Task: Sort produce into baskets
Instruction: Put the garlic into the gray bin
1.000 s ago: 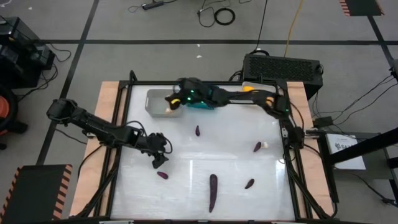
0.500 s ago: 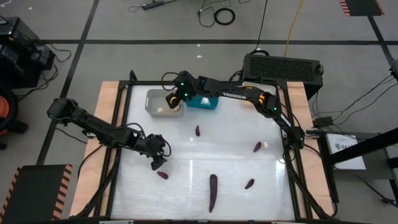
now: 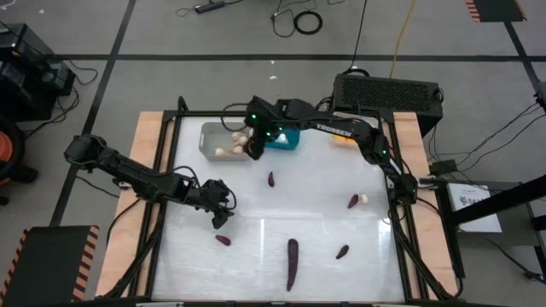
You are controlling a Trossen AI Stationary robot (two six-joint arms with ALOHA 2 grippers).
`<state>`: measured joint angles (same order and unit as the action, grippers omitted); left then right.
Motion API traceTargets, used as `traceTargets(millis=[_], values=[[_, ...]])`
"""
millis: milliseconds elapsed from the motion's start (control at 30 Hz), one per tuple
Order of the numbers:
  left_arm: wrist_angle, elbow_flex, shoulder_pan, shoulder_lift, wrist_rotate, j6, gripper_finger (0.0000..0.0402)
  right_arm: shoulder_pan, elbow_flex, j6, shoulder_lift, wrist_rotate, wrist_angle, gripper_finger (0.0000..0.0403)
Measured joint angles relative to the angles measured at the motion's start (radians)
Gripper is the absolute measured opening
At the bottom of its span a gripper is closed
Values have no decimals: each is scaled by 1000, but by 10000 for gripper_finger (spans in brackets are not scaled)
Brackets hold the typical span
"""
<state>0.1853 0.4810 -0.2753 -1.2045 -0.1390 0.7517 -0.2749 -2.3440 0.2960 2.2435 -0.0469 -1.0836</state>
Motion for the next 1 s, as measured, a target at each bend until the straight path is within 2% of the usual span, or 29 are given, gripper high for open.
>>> traceTargets(millis=[233,300,467,633,833,1000], values=[[-57,0,26,0,8,2,292,108,0,-29,-111,262,-463,218],[-85,0,30,0,6,2,292,147,5,-32,-131,317,-491,215],[-186,0,59,0,3,2,292,210,83,-30,-212,333,-485,214],[-293,0,87,0,0,31,292,281,324,14,-355,329,-483,214],[-393,0,115,0,-36,82,292,379,793,183,-641,329,-429,214],[-446,1,140,0,-100,137,292,454,1125,337,-847,325,-277,216]])
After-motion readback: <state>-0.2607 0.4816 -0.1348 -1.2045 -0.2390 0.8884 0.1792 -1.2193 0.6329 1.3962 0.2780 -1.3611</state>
